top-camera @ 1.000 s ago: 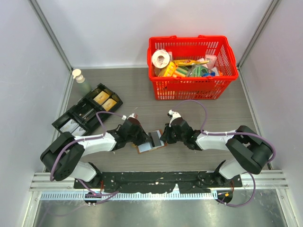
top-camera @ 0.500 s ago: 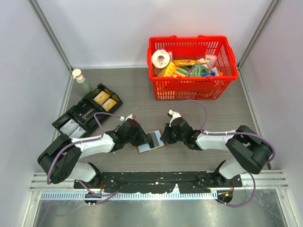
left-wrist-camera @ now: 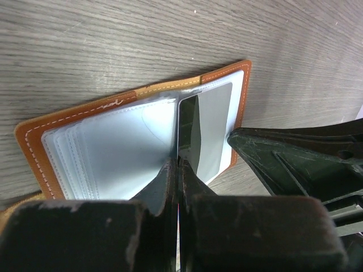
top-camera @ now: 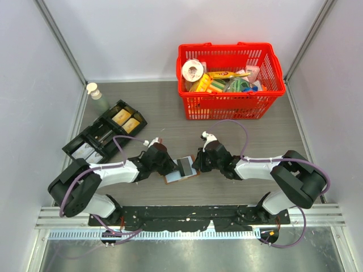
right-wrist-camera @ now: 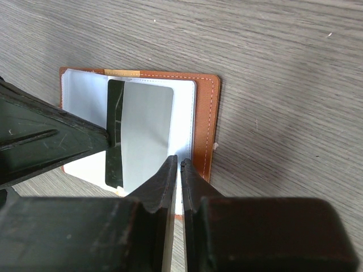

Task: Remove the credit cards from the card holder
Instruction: Remove the credit card from the card holder.

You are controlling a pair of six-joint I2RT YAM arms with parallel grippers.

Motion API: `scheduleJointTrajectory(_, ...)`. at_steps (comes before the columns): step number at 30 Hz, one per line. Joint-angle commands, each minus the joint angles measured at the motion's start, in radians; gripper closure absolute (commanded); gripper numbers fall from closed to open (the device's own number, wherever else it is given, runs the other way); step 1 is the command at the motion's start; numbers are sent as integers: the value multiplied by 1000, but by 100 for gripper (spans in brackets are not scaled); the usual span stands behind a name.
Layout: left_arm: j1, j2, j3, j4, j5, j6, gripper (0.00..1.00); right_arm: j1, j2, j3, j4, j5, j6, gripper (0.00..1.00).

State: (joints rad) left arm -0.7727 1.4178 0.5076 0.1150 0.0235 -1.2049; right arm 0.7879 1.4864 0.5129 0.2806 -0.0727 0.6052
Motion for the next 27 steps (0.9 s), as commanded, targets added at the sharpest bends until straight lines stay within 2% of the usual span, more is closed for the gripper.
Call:
scheduleJointTrajectory(1, -4, -60, -32, -57, -94, 7, 100, -4, 15, -17, -70, 16, -13, 87)
scheduleJointTrajectory(6, -4, -172, -44, -164, -149, 31, 100, -4, 12, -11, -83, 17, -22, 88)
scheduleJointTrajectory(12, -4, -230, -40, -215, -126, 64, 100, -4, -27, 24, -139, 24, -51, 87)
scheduleJointTrajectory(13, -4, -237, -38, -224, -132, 68, 98, -4, -35, 42, -170, 30, -64, 87)
scheduleJointTrajectory(15, -4, -249, -34, -242, -149, 74, 84, -3, -54, 67, -195, 30, -76, 84)
scheduleJointTrajectory(17, -2, -260, -29, -236, -149, 82, 77, -3, -81, 93, -210, 21, -85, 81)
scheduleJointTrajectory(23, -4, -238, 19, -229, -112, 102, 66, 5, -107, 164, -180, -42, -91, 80)
scheduleJointTrajectory(27, -2, -206, 31, -213, -103, 104, 65, 5, -31, 197, -129, -82, -81, 80)
